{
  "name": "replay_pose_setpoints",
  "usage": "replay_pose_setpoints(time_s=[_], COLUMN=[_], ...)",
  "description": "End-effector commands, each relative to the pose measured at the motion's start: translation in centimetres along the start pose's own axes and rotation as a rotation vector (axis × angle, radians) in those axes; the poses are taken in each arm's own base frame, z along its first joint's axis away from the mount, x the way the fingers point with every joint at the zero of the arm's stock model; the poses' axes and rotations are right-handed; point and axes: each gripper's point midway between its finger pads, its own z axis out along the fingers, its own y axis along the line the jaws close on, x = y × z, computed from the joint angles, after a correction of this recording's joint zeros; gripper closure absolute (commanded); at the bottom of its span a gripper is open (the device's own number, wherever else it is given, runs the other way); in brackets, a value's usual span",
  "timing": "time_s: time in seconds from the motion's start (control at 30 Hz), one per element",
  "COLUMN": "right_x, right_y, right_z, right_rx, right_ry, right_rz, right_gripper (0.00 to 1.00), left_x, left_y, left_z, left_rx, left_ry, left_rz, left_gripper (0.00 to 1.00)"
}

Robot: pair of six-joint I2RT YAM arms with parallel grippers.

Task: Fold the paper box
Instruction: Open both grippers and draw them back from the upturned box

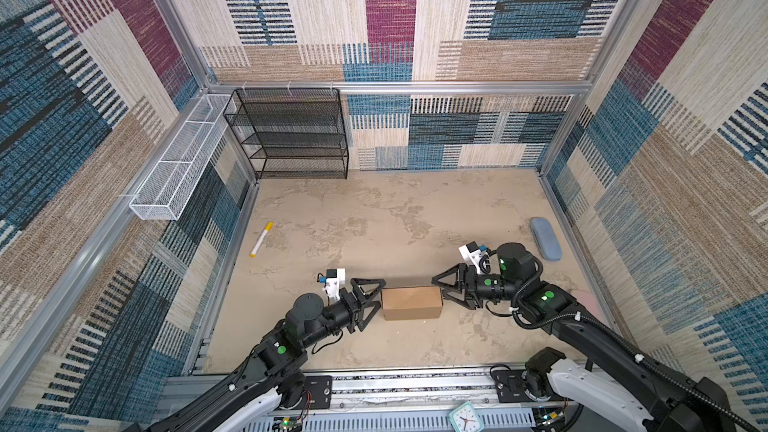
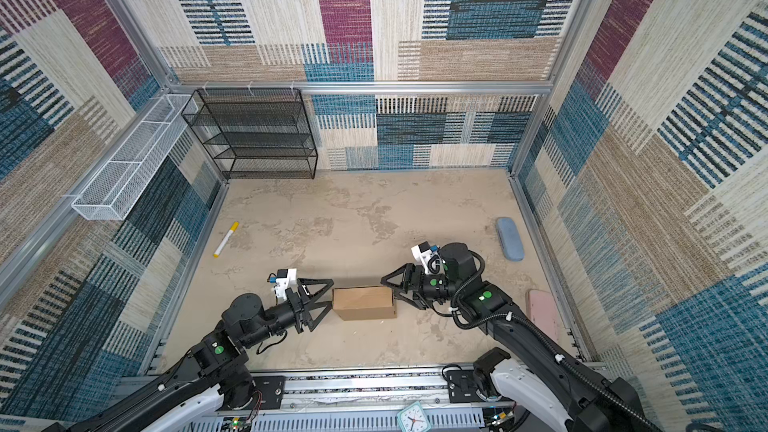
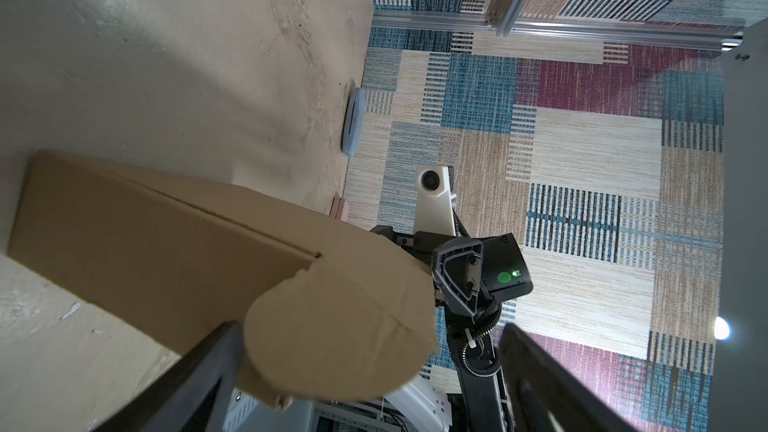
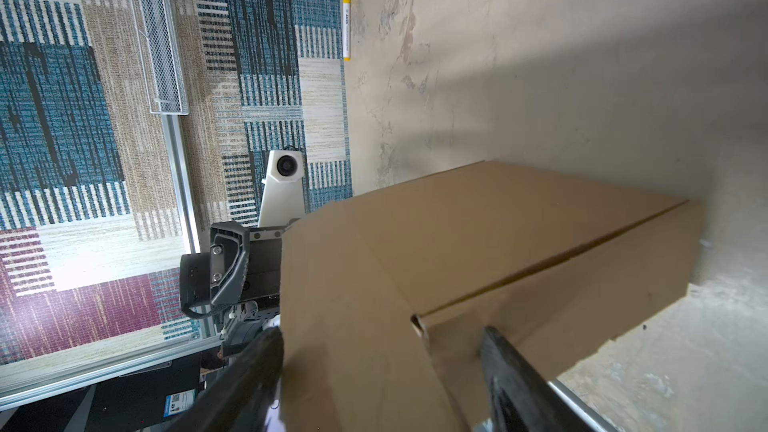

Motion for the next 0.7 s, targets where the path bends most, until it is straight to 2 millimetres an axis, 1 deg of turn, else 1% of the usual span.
replay_pose_setpoints(time_s=[0.0, 0.2, 0.47, 0.53, 0.57, 0.67], right_x=[0.1, -0.4, -0.9, -1.2, -1.4, -2.1], right_y=[0.3, -0.2, 0.1, -0.3, -0.6, -1.3], right_z=[-0.2, -0.3, -1.2, -1.6, -1.8, -2.6], right_rx=[-0.02, -0.009, 0.013, 0.039, 0.059, 0.122], right_ry=[0.011, 0.0, -0.032, -0.053, -0.066, -0.113], right_rz=[-0.02, -0.02, -0.048, -0.065, -0.073, -0.115], right_gripper=[0.23, 0.22, 0.21, 0.21, 0.21, 0.21], left_x=[0.3, 0.1, -0.1, -0.1, -0.3, -1.0], left_y=[-0.8, -0.9, -1.3, -1.5, -2.0, -2.5], left_z=[0.0, 0.0, -0.3, -0.8, -1.3, -2.9], left_rx=[0.02, 0.009, 0.003, -0.011, -0.017, -0.087], left_ry=[0.015, 0.005, -0.001, -0.005, -0.018, -0.062], left_rz=[0.014, 0.025, 0.052, 0.089, 0.126, 0.248], left_gripper=[0.01, 0.01, 0.01, 0.01, 0.01, 0.01])
